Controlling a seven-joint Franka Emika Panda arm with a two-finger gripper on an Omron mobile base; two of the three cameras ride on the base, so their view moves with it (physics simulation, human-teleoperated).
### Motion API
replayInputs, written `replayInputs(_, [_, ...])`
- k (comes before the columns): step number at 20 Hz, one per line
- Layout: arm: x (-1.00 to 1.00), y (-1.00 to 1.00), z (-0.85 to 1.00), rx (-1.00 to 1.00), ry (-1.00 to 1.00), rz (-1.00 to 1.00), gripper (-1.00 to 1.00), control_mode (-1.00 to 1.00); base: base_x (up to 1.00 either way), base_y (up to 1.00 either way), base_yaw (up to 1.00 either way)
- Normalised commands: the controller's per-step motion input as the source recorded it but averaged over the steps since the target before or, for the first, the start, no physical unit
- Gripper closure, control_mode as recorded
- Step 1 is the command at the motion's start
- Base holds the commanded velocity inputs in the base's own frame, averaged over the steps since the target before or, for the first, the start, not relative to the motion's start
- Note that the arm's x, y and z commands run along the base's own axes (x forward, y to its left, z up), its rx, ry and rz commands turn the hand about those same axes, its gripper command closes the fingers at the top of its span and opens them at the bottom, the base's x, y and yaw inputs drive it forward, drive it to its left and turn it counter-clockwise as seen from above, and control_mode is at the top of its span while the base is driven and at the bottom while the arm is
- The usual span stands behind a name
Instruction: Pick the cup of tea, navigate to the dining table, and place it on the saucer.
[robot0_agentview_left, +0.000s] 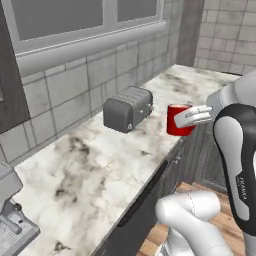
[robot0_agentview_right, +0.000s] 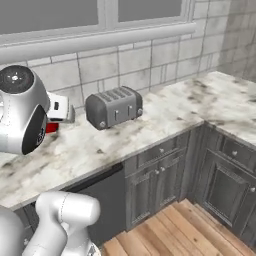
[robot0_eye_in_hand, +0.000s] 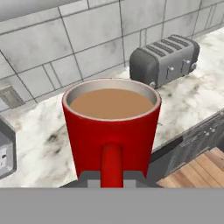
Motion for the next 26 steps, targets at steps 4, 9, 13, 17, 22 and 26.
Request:
replayInputs(4, [0.0,0.0,0.0,0.0,0.0,0.0,1.0,1.0,0.0,-0.49,-0.8])
replayInputs(9, [0.0,0.0,0.0,0.0,0.0,0.0,1.0,1.0,0.05,-0.67,-0.72])
replayInputs(13, [0.0,0.0,0.0,0.0,0.0,0.0,1.0,1.0,0.16,-0.78,-0.66])
replayInputs(17, [0.0,0.0,0.0,0.0,0.0,0.0,1.0,1.0,0.27,-1.0,-0.51])
replayInputs(22, [0.0,0.0,0.0,0.0,0.0,0.0,1.0,1.0,0.58,-1.0,-0.35])
replayInputs(26, [0.0,0.0,0.0,0.0,0.0,0.0,1.0,1.0,0.91,-1.0,-0.2])
